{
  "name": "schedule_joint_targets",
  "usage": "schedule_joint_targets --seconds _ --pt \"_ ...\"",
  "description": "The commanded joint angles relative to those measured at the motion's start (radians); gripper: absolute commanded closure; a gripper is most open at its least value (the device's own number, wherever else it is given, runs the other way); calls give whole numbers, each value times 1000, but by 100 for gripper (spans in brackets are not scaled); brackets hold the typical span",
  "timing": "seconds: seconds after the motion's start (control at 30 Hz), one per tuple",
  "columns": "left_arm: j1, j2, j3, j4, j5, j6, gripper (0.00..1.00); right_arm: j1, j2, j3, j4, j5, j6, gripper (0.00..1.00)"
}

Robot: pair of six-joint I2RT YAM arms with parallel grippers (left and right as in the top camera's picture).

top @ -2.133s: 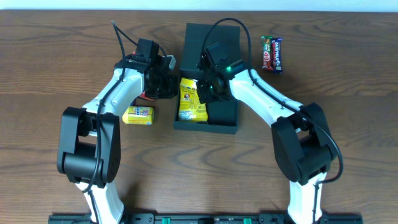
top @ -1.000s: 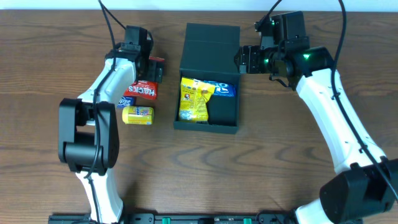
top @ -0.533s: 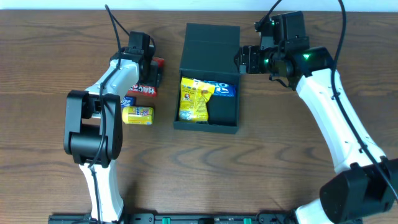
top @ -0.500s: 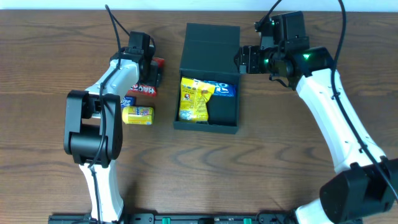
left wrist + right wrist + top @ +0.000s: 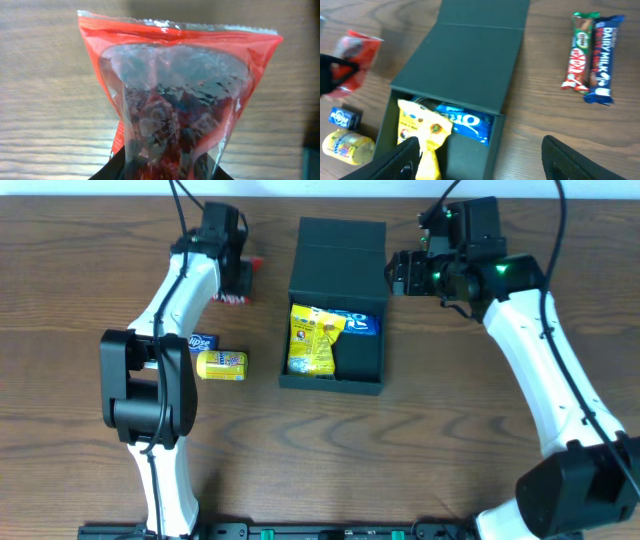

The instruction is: Pack container

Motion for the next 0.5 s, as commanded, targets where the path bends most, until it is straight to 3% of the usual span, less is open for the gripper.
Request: schedule_joint_targets --seconds 0.0,0.27,0.47 --pt "2 -37 100 -59 -6 -10 72 -38 -3 5 -5 9 -8 23" --pt "-95 -183 137 -153 -6 -49 73 -168 -48 5 -4 9 -8 21" --pt "-253 -222 137 -250 -6 -261 72 -255 -55 5 -5 8 -8 21"
